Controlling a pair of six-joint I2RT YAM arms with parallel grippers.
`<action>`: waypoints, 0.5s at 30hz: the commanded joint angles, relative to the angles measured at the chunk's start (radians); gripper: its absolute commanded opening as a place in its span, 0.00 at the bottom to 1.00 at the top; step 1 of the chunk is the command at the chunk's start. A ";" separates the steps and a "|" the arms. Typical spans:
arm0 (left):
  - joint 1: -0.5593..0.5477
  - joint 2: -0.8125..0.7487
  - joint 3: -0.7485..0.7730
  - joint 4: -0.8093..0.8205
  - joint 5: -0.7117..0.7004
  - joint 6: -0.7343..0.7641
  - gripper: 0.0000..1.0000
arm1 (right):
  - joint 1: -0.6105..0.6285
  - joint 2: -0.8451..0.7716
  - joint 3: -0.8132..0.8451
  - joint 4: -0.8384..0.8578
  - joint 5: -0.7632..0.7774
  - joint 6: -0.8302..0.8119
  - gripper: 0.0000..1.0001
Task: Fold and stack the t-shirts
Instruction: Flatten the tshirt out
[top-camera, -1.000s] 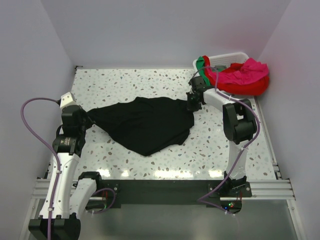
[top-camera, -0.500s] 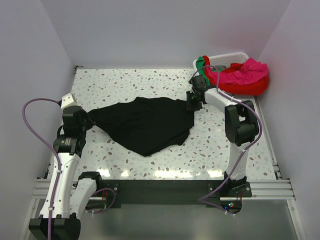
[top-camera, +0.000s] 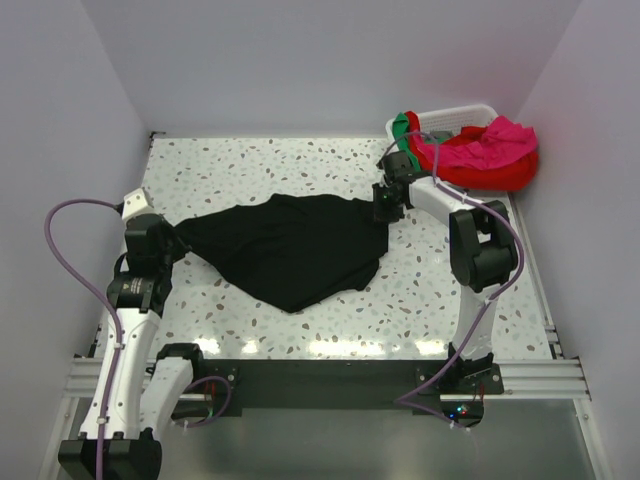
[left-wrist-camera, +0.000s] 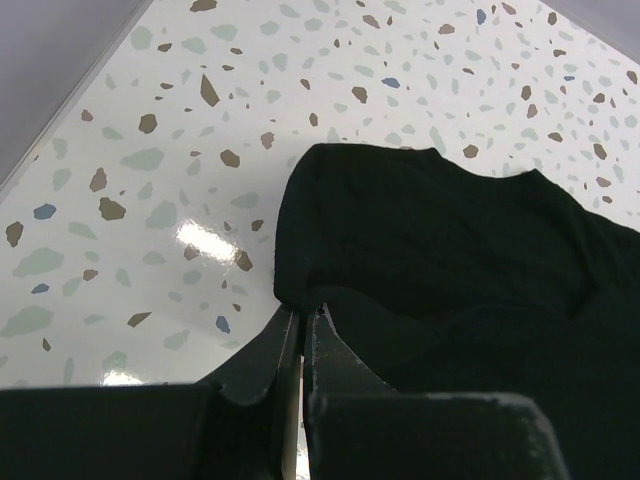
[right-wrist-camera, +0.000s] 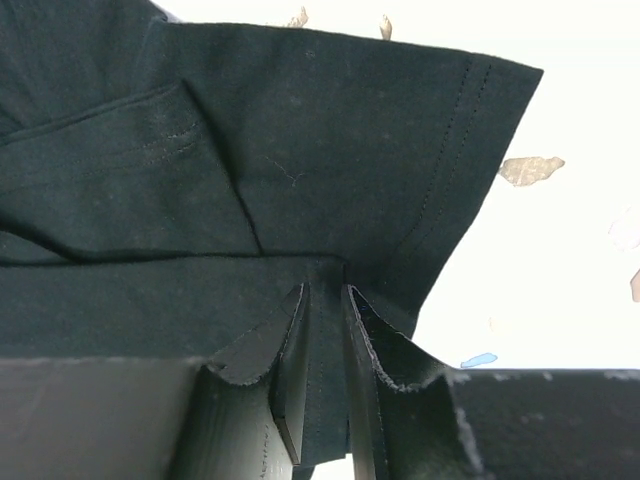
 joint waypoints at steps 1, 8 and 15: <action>0.006 -0.011 -0.003 0.027 -0.001 -0.009 0.00 | 0.000 -0.005 -0.006 0.001 -0.019 -0.012 0.23; 0.006 -0.014 -0.005 0.029 -0.003 -0.009 0.00 | 0.000 0.018 -0.006 0.004 -0.022 -0.018 0.22; 0.008 -0.015 -0.006 0.026 -0.003 -0.007 0.00 | 0.002 0.035 -0.008 0.002 -0.007 -0.024 0.24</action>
